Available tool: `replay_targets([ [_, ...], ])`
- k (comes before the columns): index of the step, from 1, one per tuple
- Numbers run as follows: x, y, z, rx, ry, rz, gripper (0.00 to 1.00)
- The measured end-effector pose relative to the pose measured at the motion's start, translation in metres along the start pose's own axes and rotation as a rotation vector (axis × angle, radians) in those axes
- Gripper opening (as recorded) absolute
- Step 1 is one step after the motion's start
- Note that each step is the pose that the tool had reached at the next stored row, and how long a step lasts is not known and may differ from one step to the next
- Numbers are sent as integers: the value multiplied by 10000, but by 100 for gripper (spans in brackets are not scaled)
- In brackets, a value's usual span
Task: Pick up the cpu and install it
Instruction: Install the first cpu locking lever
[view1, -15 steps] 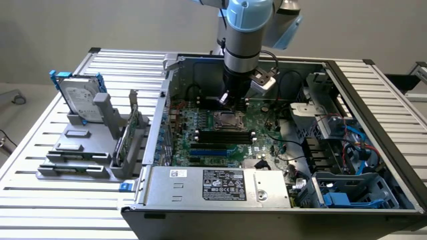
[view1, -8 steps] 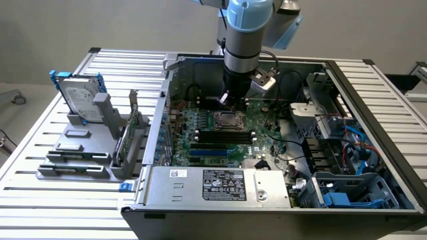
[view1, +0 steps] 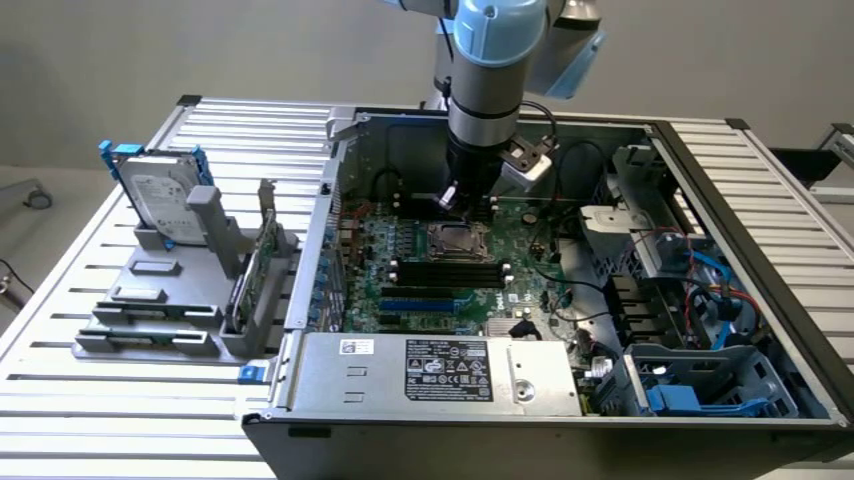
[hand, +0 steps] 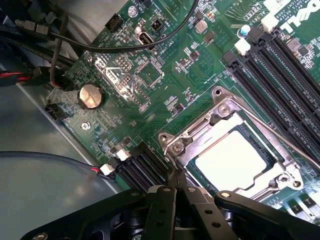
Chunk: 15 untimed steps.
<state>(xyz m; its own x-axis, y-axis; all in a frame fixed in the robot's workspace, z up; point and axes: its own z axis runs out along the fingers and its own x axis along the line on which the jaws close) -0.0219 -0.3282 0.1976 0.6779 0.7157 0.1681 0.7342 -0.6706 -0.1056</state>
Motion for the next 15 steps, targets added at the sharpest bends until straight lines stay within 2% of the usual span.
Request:
replay_targets([
  [6,-4,4,0,5,5,0,11],
  [15,-7,11,7,45,47,2,11],
])
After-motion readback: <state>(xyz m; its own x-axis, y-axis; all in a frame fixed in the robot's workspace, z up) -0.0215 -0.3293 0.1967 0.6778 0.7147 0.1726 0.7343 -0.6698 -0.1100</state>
